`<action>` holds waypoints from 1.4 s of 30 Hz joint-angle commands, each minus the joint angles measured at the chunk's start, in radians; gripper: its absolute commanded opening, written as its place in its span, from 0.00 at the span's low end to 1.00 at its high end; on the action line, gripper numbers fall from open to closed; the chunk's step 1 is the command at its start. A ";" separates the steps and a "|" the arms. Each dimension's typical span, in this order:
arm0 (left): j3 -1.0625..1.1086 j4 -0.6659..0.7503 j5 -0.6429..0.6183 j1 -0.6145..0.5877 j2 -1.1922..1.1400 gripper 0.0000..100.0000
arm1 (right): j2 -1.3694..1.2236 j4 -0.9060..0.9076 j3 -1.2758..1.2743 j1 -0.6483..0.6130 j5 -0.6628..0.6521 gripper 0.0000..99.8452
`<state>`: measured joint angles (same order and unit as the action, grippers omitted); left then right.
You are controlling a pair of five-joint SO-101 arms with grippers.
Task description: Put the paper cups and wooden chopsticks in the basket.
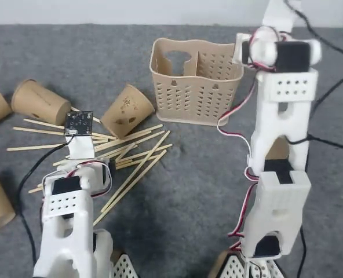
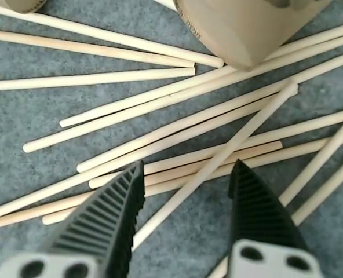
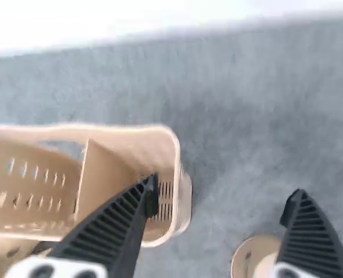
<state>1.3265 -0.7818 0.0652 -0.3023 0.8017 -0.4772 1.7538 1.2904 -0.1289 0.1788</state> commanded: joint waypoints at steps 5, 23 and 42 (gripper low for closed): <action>-0.030 0.021 -0.008 0.002 -0.006 0.23 | 0.101 0.048 -0.074 0.232 -0.015 0.22; -0.030 0.021 -0.008 0.003 -0.006 0.23 | 0.315 -0.004 -0.852 0.361 -0.150 0.01; -0.019 0.021 -0.008 0.003 0.000 0.23 | 0.314 -0.189 -1.129 0.751 -0.410 0.01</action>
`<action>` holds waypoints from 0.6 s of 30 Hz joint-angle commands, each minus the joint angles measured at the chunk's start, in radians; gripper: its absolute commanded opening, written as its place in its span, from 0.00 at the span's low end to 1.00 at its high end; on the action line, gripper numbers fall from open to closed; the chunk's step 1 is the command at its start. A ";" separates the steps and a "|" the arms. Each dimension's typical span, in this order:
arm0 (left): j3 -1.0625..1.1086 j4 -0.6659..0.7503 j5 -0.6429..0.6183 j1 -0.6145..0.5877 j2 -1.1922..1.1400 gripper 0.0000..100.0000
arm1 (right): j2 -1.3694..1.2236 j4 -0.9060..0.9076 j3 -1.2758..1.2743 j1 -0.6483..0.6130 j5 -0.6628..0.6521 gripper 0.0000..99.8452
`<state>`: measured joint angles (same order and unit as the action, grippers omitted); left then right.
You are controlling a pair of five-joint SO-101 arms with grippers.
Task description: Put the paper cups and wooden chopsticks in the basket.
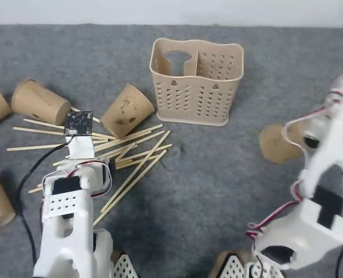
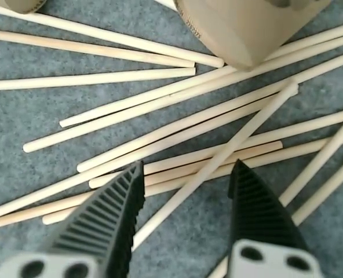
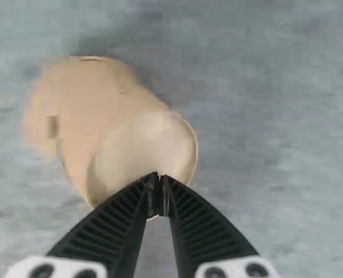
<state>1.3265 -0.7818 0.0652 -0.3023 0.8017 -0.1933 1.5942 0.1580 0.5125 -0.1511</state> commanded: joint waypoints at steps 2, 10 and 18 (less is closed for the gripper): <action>-0.019 0.021 -0.008 0.003 0.000 0.23 | 0.033 -0.042 0.012 0.191 -0.132 0.01; -0.018 0.021 -0.008 0.017 0.000 0.23 | 0.031 0.084 0.267 0.338 -0.192 0.08; -0.016 0.021 -0.006 0.023 0.000 0.23 | 0.116 0.205 0.310 0.173 -0.190 0.19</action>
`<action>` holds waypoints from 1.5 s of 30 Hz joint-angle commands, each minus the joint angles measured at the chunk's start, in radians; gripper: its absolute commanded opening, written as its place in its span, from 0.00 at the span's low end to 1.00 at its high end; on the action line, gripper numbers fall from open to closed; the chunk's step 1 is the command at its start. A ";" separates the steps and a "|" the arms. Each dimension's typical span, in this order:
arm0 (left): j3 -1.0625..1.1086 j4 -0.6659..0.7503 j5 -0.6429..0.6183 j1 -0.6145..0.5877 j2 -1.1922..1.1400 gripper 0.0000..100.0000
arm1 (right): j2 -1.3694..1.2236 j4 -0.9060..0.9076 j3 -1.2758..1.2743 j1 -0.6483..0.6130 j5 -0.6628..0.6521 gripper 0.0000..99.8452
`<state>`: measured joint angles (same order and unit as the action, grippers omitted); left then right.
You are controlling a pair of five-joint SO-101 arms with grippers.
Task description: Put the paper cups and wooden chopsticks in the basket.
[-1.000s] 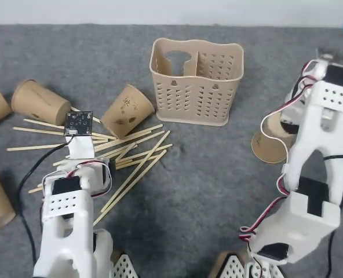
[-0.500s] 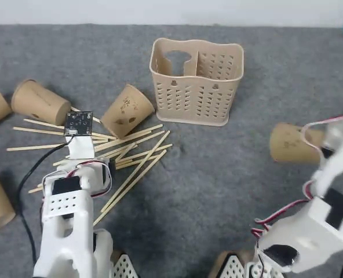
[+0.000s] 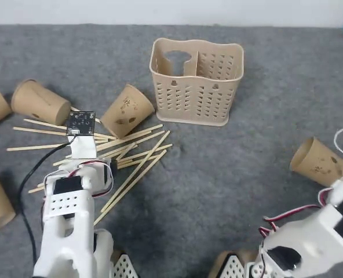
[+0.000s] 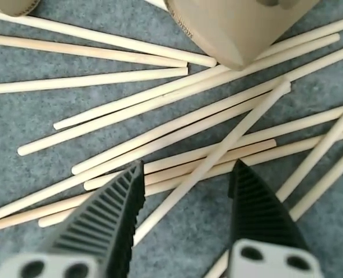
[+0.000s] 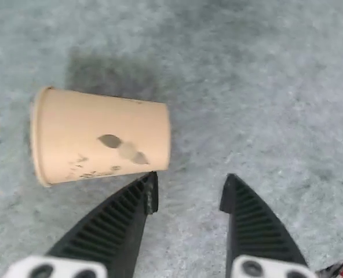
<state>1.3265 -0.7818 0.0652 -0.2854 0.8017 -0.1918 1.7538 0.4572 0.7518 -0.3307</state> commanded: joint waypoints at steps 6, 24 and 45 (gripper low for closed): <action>-0.016 0.021 -0.006 0.008 0.000 0.23 | 0.286 0.039 -0.186 -0.280 -0.012 0.19; -0.016 0.021 -0.006 0.006 0.000 0.23 | -0.058 -0.150 -0.269 -0.334 -0.071 0.19; -0.016 0.021 -0.006 0.006 0.000 0.23 | -0.068 -0.154 -0.044 0.237 -0.462 0.03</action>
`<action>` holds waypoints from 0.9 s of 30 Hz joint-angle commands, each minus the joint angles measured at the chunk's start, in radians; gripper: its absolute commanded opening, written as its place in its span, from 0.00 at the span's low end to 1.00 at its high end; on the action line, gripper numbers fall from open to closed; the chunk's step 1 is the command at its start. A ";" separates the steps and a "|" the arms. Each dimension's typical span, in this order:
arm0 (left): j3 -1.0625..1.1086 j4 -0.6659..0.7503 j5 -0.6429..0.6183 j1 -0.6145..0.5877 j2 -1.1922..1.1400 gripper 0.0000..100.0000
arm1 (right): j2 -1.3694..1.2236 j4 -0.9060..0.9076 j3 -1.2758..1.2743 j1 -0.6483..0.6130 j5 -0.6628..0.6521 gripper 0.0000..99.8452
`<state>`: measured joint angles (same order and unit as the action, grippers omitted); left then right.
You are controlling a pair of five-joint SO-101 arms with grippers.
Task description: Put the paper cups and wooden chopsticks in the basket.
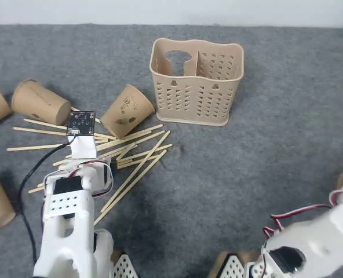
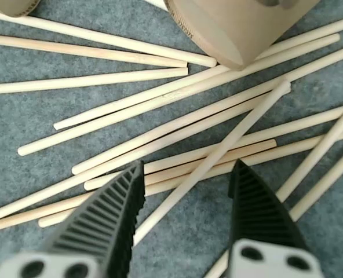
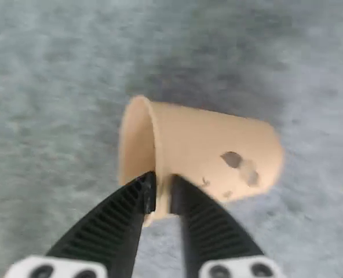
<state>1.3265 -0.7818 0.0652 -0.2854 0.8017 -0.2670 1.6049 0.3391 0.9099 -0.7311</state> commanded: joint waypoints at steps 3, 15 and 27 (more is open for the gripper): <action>-0.016 0.020 -0.006 0.006 0.000 0.23 | 0.007 -0.012 0.095 0.162 -0.133 0.00; -0.015 0.020 -0.006 0.006 0.000 0.23 | -0.081 -0.209 0.098 0.335 -0.178 0.07; -0.015 0.020 -0.006 0.006 0.000 0.23 | -0.166 -0.219 0.118 0.294 -0.170 0.07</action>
<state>1.3265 -0.7818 0.0652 -0.2854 0.8017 -0.4588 1.3901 0.3989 1.2259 -0.8907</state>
